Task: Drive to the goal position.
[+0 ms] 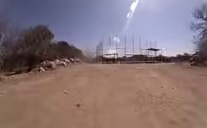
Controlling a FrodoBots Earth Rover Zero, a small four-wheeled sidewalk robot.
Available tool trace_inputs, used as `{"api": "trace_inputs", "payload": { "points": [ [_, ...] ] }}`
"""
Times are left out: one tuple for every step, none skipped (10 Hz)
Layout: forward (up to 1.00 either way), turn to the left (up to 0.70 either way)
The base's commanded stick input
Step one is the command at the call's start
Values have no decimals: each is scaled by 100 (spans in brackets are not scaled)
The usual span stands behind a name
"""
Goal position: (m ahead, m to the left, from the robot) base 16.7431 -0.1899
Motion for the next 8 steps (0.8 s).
{"api": "trace_inputs", "payload": {
  "points": [
    [100,0],
    [100,0],
    [100,0],
    [100,0],
    [100,0],
    [100,0],
    [100,0],
    [100,0]
  ]
}}
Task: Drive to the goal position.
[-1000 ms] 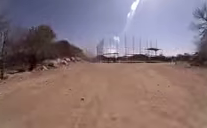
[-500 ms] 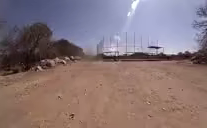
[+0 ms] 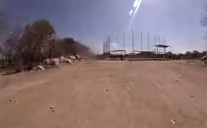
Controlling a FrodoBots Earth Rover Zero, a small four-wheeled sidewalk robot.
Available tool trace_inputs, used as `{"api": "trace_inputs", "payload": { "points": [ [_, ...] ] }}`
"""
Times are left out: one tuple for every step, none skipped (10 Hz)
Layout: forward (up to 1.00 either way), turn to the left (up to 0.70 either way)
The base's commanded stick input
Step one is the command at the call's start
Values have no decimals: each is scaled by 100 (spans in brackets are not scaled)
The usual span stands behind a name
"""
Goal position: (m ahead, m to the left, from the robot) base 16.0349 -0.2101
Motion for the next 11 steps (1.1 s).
{"api": "trace_inputs", "payload": {
  "points": [
    [100,0],
    [100,0],
    [100,0],
    [100,0],
    [100,0],
    [100,0],
    [100,0],
    [100,0],
    [100,0],
    [100,0],
    [100,0]
  ]
}}
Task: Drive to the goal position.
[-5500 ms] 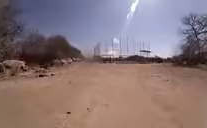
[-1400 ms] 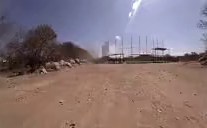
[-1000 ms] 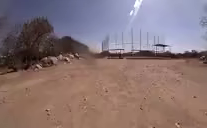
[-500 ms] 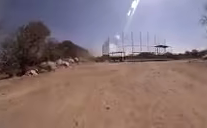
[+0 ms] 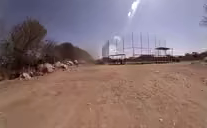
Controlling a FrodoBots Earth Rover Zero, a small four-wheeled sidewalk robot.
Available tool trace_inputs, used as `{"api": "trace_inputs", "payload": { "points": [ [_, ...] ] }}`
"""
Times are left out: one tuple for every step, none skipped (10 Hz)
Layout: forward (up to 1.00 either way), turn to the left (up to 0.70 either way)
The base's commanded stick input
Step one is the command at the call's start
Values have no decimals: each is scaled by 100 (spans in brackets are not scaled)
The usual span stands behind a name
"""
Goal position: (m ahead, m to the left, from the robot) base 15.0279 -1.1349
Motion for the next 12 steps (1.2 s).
{"api": "trace_inputs", "payload": {
  "points": [
    [100,0],
    [100,0],
    [100,0],
    [100,0],
    [100,0],
    [100,0],
    [100,0],
    [100,0],
    [100,0],
    [100,1],
    [100,12],
    [100,22]
  ]
}}
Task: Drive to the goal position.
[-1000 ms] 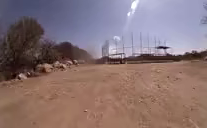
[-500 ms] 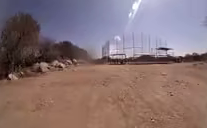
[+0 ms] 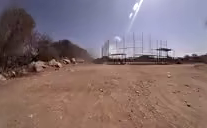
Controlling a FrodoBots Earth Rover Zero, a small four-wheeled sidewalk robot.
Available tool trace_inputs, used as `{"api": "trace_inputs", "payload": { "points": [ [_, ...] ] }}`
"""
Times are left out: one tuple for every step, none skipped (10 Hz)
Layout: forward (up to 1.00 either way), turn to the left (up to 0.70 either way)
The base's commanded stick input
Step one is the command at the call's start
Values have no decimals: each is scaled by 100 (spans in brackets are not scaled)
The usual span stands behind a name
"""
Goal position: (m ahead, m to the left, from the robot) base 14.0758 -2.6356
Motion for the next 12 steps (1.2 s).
{"api": "trace_inputs", "payload": {
  "points": [
    [100,20],
    [100,8],
    [100,0],
    [100,0],
    [100,0],
    [100,0],
    [100,0],
    [100,0],
    [100,0],
    [100,0],
    [100,0],
    [100,0]
  ]
}}
